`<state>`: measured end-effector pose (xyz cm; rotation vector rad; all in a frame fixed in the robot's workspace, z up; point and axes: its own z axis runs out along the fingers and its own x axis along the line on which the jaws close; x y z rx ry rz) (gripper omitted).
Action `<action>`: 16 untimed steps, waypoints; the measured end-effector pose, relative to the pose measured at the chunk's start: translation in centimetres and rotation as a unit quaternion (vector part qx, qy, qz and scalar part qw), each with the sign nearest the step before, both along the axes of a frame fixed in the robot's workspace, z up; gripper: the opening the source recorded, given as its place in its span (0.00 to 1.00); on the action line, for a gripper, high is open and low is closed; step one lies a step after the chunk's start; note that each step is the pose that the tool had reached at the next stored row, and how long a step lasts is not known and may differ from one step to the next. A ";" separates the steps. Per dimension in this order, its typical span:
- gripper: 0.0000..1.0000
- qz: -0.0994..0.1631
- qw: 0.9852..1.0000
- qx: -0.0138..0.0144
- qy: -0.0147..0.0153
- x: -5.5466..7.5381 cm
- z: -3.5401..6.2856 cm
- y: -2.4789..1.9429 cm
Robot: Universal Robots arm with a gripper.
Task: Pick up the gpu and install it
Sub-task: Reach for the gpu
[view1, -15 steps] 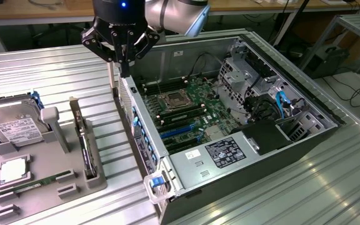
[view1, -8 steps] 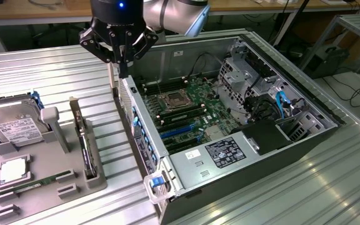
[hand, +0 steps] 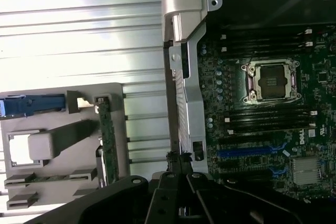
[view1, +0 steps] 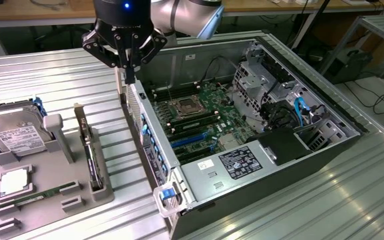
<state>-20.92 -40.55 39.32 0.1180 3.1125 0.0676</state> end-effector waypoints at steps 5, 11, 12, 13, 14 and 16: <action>0.11 0.000 1.000 0.000 0.000 -0.3 0.00 -0.06; 0.11 0.000 1.000 0.000 0.000 -0.7 -0.01 -0.13; 0.11 0.000 1.000 0.000 0.000 -0.8 -0.01 -0.15; 0.11 0.000 1.000 0.000 0.000 -0.8 -0.01 -0.16; 0.11 0.000 1.000 0.000 0.000 -0.9 -0.01 -0.18; 0.11 0.000 1.000 0.000 0.000 -1.0 -0.01 -0.25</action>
